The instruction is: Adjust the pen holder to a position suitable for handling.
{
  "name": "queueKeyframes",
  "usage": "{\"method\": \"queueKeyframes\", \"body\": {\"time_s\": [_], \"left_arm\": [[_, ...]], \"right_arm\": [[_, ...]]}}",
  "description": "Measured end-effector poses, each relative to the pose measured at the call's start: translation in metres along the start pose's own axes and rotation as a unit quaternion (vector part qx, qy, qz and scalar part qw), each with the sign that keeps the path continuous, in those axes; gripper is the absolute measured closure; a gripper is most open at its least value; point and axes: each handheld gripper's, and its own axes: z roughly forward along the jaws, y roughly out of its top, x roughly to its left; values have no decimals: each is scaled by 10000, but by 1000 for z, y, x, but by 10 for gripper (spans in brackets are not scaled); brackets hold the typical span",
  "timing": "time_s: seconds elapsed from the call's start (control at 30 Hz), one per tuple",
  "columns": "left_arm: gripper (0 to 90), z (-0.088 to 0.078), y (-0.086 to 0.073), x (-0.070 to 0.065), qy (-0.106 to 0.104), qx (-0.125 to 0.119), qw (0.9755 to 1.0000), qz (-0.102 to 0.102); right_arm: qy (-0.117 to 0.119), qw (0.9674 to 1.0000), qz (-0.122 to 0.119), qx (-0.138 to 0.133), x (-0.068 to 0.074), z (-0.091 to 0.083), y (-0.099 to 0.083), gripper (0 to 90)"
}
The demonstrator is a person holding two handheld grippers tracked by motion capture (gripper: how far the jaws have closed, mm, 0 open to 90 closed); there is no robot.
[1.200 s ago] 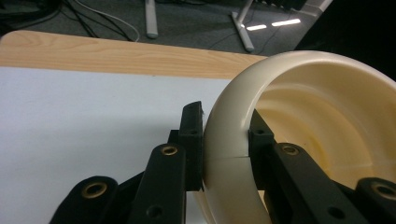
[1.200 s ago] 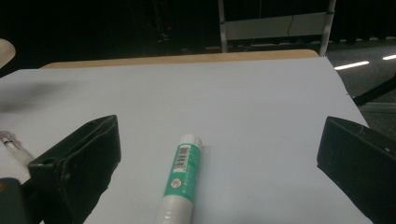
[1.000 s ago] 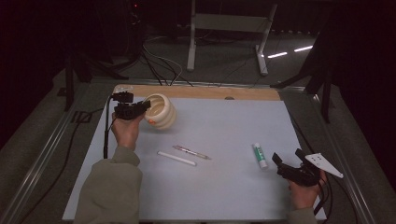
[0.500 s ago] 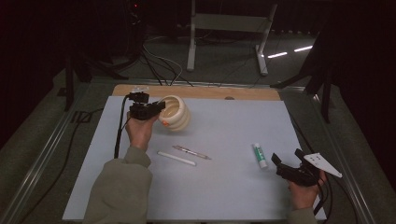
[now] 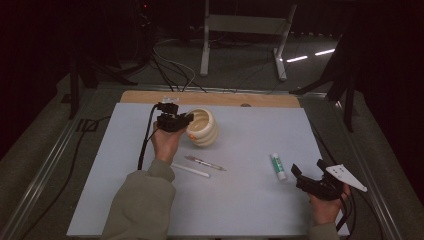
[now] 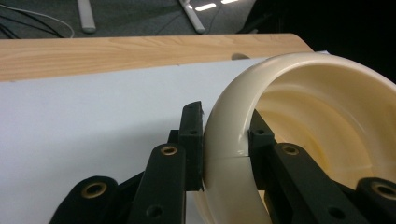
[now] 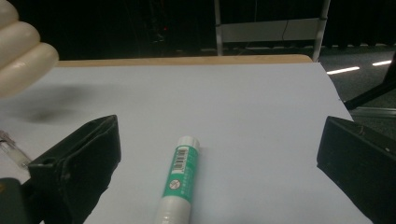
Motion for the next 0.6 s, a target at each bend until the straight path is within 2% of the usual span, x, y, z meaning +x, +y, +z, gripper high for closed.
{"method": "queueKeyframes", "body": {"time_s": [0.33, 0.43, 0.6], "left_arm": [[753, 21, -9, -20, -20, 223, 9996, 184], [753, 25, -12, -23, 10, 285, 9993, 254], [752, 31, -17, -24, 24, 362, 9990, 262]], "right_arm": [[5, 10000, 13, 10, 0, 0, 0, 0], [8, 10000, 28, 9, 0, 0, 0, 0], [-1, 10000, 35, 8, -1, -1, 0, 0]]}}
